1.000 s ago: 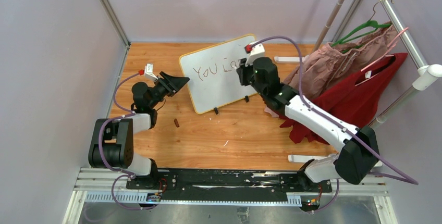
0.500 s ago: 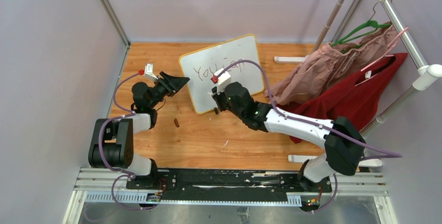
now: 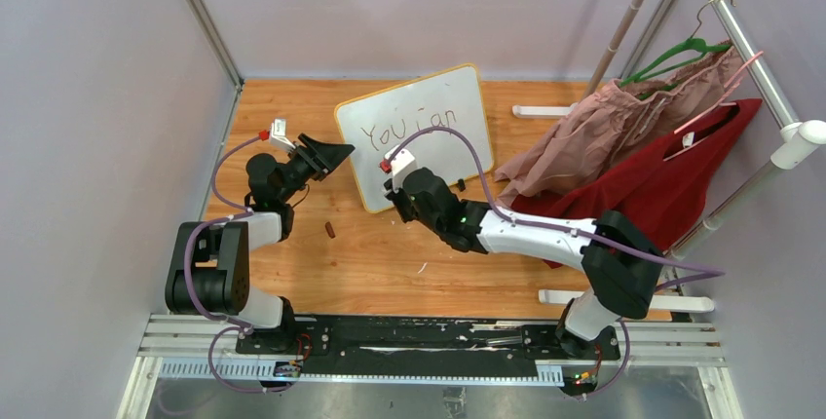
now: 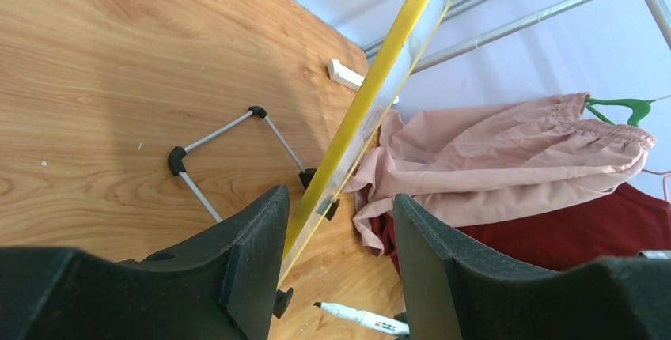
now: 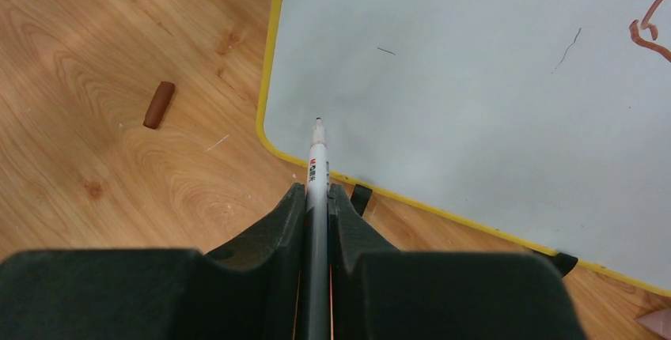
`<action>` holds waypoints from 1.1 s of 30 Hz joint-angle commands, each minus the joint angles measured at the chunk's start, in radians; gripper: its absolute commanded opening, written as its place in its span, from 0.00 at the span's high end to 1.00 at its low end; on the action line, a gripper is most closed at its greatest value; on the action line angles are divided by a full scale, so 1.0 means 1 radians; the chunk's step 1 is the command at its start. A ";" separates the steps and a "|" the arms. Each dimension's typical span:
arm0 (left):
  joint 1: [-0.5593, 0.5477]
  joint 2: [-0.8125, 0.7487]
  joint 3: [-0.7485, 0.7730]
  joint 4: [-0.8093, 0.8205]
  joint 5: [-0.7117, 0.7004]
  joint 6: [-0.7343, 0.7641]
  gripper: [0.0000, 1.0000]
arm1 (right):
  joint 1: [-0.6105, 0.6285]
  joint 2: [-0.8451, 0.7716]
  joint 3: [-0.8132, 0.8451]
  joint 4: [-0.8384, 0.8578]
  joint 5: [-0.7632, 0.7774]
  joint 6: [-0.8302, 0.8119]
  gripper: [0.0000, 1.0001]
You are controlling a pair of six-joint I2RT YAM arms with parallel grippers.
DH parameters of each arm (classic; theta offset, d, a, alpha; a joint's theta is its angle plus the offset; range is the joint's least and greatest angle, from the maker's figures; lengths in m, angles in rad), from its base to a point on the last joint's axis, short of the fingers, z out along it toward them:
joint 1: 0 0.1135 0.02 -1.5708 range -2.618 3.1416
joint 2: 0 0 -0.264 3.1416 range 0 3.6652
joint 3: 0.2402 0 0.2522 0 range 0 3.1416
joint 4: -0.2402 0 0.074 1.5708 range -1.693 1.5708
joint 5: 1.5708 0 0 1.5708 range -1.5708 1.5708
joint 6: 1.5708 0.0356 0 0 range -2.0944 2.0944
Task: Write a sentence on the whiteboard
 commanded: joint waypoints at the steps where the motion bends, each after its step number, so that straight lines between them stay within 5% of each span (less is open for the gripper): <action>1: -0.005 -0.003 0.003 0.039 0.008 -0.002 0.44 | 0.023 0.017 -0.019 0.046 0.047 -0.029 1.00; 33: -0.005 -0.007 0.003 0.039 0.009 -0.005 0.44 | 0.036 0.094 0.072 0.048 0.189 -0.048 1.00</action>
